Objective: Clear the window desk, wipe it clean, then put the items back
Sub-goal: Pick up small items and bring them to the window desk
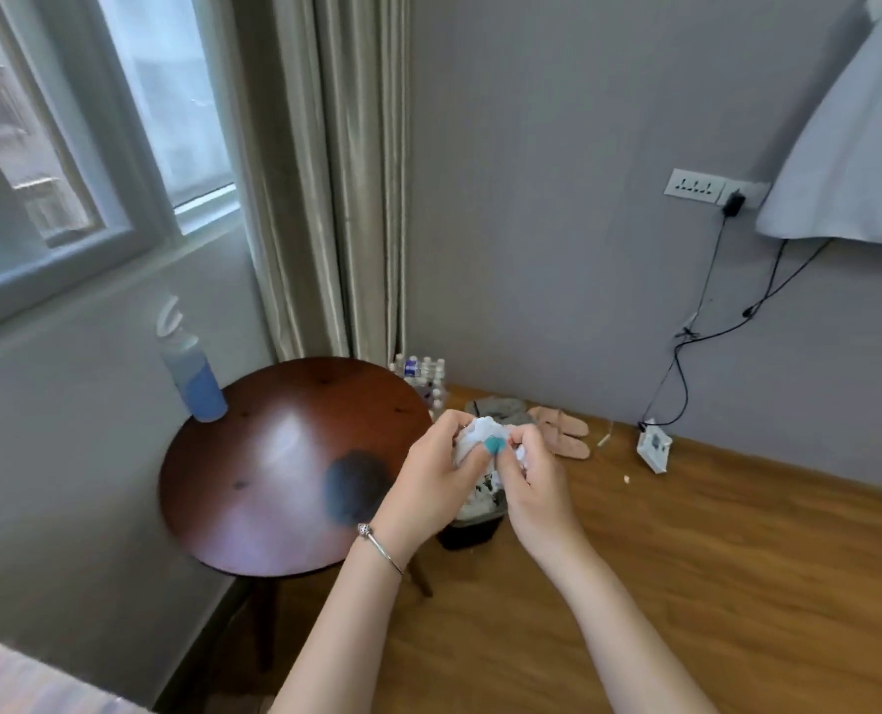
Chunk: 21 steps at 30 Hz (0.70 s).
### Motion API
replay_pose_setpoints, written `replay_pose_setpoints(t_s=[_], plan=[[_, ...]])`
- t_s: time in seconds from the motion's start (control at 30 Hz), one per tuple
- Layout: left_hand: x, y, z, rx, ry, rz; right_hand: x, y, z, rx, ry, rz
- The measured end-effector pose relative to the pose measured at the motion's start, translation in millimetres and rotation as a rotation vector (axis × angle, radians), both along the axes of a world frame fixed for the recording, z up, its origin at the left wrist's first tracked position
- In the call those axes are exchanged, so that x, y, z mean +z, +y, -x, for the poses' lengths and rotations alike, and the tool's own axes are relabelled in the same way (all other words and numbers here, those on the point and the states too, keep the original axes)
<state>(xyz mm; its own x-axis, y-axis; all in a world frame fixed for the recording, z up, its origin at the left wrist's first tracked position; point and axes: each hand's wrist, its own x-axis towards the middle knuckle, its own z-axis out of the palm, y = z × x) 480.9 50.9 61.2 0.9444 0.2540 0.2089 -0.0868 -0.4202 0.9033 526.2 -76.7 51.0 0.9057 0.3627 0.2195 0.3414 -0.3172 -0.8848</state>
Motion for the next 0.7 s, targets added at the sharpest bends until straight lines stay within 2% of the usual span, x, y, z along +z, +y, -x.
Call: replay_pose_setpoints(t_s=[0.4,0.7], plan=[[-9,1,-175,-0.121,0.02,0.031,-9,-3,-167,-0.094,0.04,0.003],[-51,-19,-301,0.022,0.066,0.002,-50,-14,-308,0.04,0.098,0.069]])
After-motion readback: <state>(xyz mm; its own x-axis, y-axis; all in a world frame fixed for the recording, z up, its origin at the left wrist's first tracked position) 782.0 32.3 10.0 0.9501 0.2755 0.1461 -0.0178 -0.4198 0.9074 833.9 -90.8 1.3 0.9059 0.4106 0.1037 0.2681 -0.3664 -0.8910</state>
